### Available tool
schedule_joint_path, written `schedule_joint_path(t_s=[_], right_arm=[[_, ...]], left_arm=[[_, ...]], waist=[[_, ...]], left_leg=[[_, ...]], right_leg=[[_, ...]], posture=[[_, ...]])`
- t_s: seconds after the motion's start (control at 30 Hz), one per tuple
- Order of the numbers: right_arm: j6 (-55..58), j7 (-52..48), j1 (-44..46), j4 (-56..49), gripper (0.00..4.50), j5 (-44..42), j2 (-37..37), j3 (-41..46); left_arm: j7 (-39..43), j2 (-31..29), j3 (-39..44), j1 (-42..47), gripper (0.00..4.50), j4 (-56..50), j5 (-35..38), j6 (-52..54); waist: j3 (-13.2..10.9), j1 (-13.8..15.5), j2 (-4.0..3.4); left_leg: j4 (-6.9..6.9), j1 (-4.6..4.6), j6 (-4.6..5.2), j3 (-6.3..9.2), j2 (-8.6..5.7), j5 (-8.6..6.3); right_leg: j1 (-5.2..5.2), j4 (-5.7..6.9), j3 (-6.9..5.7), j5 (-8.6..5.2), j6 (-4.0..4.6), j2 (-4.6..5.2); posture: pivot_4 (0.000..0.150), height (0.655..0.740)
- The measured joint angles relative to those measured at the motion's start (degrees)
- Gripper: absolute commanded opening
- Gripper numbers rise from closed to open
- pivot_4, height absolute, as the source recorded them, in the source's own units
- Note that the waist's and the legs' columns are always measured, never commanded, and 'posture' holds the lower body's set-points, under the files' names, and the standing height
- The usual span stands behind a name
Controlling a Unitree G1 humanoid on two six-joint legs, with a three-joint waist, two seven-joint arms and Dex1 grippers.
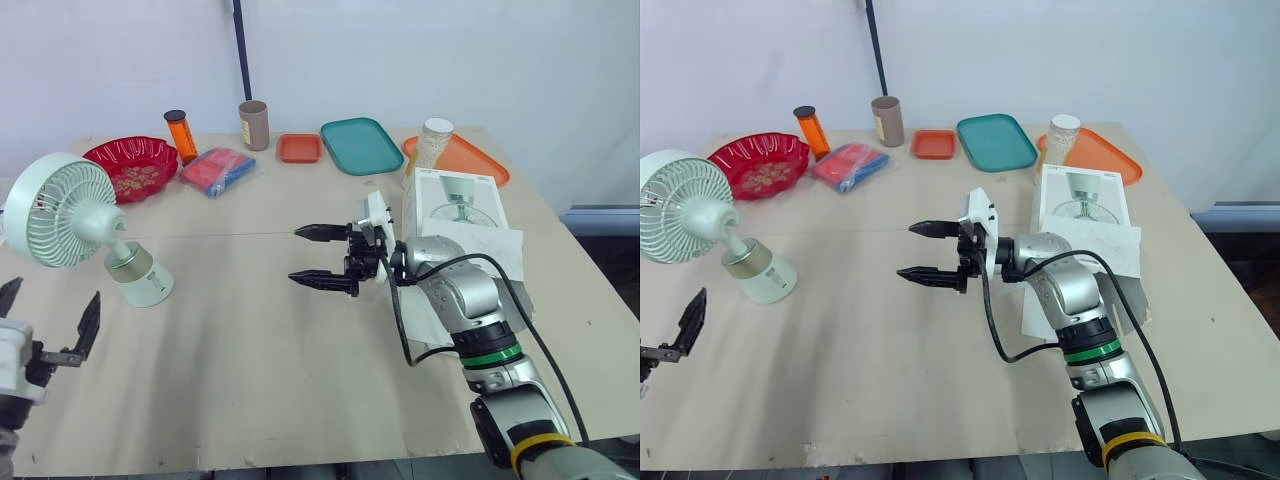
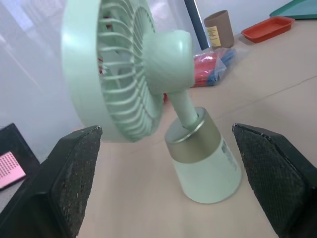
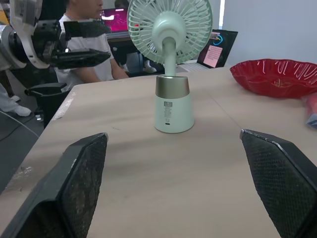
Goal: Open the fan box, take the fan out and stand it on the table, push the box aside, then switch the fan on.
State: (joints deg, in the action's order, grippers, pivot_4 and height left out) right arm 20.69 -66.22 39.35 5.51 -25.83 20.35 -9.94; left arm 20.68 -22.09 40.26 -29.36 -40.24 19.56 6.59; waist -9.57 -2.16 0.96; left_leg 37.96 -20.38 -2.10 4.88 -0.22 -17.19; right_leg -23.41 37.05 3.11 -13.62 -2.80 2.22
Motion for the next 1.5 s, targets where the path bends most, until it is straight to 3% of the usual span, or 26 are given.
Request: schedule_joint_path(t_s=[0.87,1.03,1.13,1.5], right_arm=[[0.0,1.7,-1.6,-2.0,4.37,1.4,1.0,0.1],[0.0,2.5,-2.5,-2.5,4.50,1.5,1.2,0.1],[0.0,2.7,-2.5,-2.6,4.50,1.6,1.4,0.1],[0.0,3.1,-2.8,-3.2,4.50,1.8,1.7,0.1]], left_arm=[[3.1,-10.7,0.9,16.1,4.50,17.2,0.8,1.2],[4.1,-10.7,-0.4,18.4,3.17,18.9,0.9,1.2],[5.2,-10.7,-1.0,19.1,2.06,18.9,1.9,0.9],[6.0,-10.5,-1.4,19.3,1.97,18.7,4.7,2.2]], waist=[[0.0,-0.4,0.01],[0.0,-0.4,0.02],[0.0,-0.4,0.02],[0.0,-0.4,0.02]], left_leg=[[-0.05,0.00,-0.23,0.07,0.03,-0.05],[-0.06,0.00,-0.26,0.06,0.03,-0.05],[-0.06,0.00,-0.28,0.07,0.03,-0.04],[-0.06,0.00,-0.30,0.09,0.02,-0.03]], right_leg=[[-0.05,0.01,-0.12,-0.03,0.06,0.03],[-0.06,0.01,-0.13,-0.03,0.06,0.04],[-0.05,0.01,-0.12,-0.03,0.06,0.06],[-0.04,0.03,-0.13,-0.03,0.06,0.07]], posture=[[0.150,0.7400],[0.150,0.7400],[0.150,0.7400],[0.150,0.7400]])
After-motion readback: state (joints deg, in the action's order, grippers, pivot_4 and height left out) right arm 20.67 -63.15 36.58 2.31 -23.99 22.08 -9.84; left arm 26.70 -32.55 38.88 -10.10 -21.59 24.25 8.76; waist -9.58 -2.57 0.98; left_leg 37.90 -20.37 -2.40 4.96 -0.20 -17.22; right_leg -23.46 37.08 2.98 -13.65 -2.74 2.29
